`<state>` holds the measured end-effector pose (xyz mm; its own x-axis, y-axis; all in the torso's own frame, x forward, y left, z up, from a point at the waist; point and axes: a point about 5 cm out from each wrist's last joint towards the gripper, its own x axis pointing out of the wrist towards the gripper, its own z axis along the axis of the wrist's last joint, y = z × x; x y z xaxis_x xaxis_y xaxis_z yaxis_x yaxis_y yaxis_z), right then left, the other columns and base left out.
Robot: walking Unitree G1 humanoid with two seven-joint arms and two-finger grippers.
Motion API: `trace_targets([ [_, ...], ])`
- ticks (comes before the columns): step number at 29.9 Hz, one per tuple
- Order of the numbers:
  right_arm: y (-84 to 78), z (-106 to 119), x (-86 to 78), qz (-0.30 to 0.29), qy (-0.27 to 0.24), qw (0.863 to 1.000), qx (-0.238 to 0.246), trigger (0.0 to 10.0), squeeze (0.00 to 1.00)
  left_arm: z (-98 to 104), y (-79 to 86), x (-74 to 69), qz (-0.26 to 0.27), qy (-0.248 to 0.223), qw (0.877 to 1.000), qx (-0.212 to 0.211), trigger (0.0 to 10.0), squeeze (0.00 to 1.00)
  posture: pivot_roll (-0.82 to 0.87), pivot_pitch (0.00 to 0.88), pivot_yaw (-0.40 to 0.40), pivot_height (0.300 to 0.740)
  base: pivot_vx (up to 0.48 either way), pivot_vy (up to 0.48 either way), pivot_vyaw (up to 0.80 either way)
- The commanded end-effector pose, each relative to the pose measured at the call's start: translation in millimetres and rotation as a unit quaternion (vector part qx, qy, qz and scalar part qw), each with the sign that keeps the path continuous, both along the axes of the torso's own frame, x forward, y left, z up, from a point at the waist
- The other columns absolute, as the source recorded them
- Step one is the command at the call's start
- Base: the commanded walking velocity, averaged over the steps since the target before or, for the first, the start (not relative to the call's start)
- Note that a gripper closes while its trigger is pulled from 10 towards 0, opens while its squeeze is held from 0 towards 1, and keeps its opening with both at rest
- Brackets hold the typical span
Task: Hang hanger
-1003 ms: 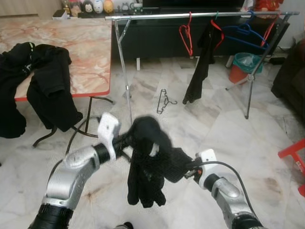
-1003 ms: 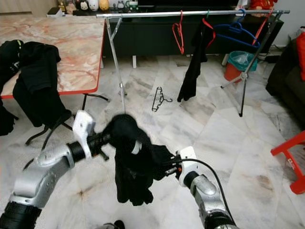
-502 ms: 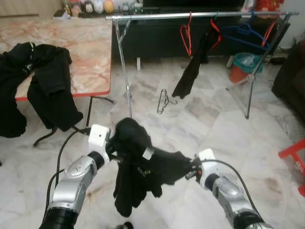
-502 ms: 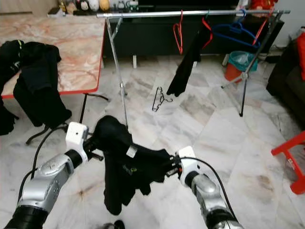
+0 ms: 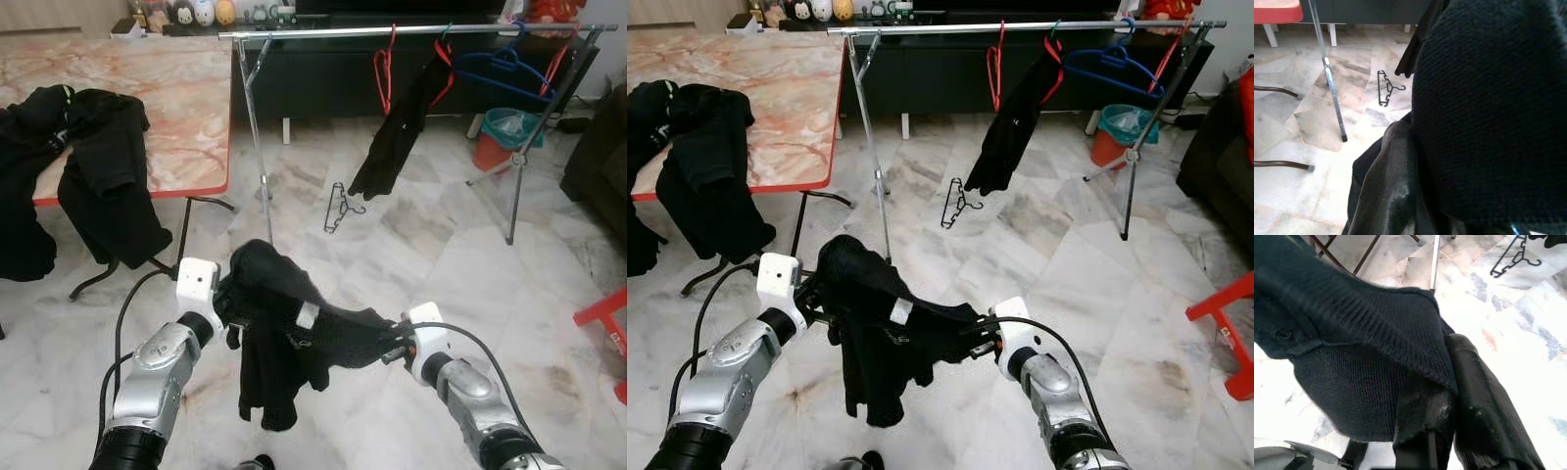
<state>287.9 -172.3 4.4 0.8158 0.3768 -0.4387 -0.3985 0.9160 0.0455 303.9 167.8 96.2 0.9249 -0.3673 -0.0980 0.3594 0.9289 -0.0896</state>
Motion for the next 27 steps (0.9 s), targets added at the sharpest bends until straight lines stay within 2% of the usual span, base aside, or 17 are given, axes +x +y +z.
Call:
trace_targets([
  [1,-6.7,2,1.5,-0.015,-0.001,1.000,-0.004,0.0,0.00,9,3.4,2.0,0.005,-0.024,1.000,-0.014,10.0,1.00,0.02,0.072,-0.009,0.740,0.000,0.000,0.00],
  [4,-7.0,2,2.3,-0.016,-0.002,1.000,-0.006,0.0,0.00,11,0.6,0.0,-0.013,-0.025,0.999,-0.020,10.0,1.00,0.02,0.071,-0.011,0.740,0.000,0.000,0.00],
  [7,-7.9,4,4.2,-0.020,-0.005,1.000,-0.013,0.0,0.00,10,-5.3,-8.1,-0.074,-0.017,0.997,-0.023,10.0,1.00,0.02,0.071,-0.013,0.740,0.000,0.000,0.00],
  [10,-8.2,4,5.3,-0.023,-0.006,1.000,-0.014,0.0,0.00,7,-9.6,-15.7,-0.125,-0.004,0.992,-0.008,10.0,1.00,0.02,0.071,-0.014,0.740,0.000,0.000,0.00],
  [12,-8.6,5,6.2,-0.025,-0.008,0.999,-0.020,0.0,0.00,-1,-12.5,-27.3,-0.187,0.025,0.982,0.011,10.0,1.00,0.02,0.071,-0.014,0.740,0.000,0.000,0.00],
  [14,-8.7,5,6.7,-0.026,-0.008,0.999,-0.023,0.0,0.00,-6,-12.8,-36.0,-0.226,0.050,0.973,0.024,10.0,1.00,0.02,0.072,-0.014,0.740,0.000,0.000,0.00],
  [19,-8.5,5,7.0,-0.022,-0.009,0.999,-0.030,0.0,0.00,-12,-10.4,-40.9,-0.242,0.069,0.967,0.040,10.0,1.00,0.02,0.072,-0.014,0.740,0.000,0.000,0.00],
  [22,-9.0,7,8.2,-0.007,-0.015,0.998,-0.062,0.0,0.00,-19,-3.0,-33.6,-0.190,0.069,0.977,0.072,10.0,1.00,0.02,0.073,-0.016,0.740,0.000,0.000,0.00],
  [23,-9.0,7,8.2,-0.007,-0.015,0.998,-0.062,0.0,0.00,-19,-3.0,-33.6,-0.190,0.069,0.977,0.072,10.0,1.00,0.02,0.073,-0.016,0.740,0.000,0.000,0.00],
  [24,-10.9,15,15.0,-0.025,-0.039,0.997,-0.068,0.0,0.00,-27,3.1,-22.4,-0.113,0.058,0.986,0.110,10.0,0.00,0.02,0.077,-0.016,0.740,0.000,0.000,0.00],
  [25,-12.2,20,19.6,-0.042,-0.054,0.996,-0.062,0.0,0.00,-28,5.3,-18.3,-0.077,0.050,0.989,0.114,10.0,0.00,0.02,0.077,-0.016,0.740,0.000,0.000,0.00],
  [26,-12.2,20,19.6,-0.042,-0.054,0.996,-0.062,0.0,0.00,-28,5.3,-18.3,-0.077,0.050,0.989,0.114,10.0,0.00,0.02,0.077,-0.016,0.740,0.000,0.000,0.00],
  [27,-13.2,25,23.4,-0.059,-0.068,0.995,-0.053,1.2,0.00,-29,7.1,-15.5,-0.045,0.048,0.992,0.106,10.0,0.00,0.02,0.079,-0.016,0.740,0.000,0.000,0.00],
])
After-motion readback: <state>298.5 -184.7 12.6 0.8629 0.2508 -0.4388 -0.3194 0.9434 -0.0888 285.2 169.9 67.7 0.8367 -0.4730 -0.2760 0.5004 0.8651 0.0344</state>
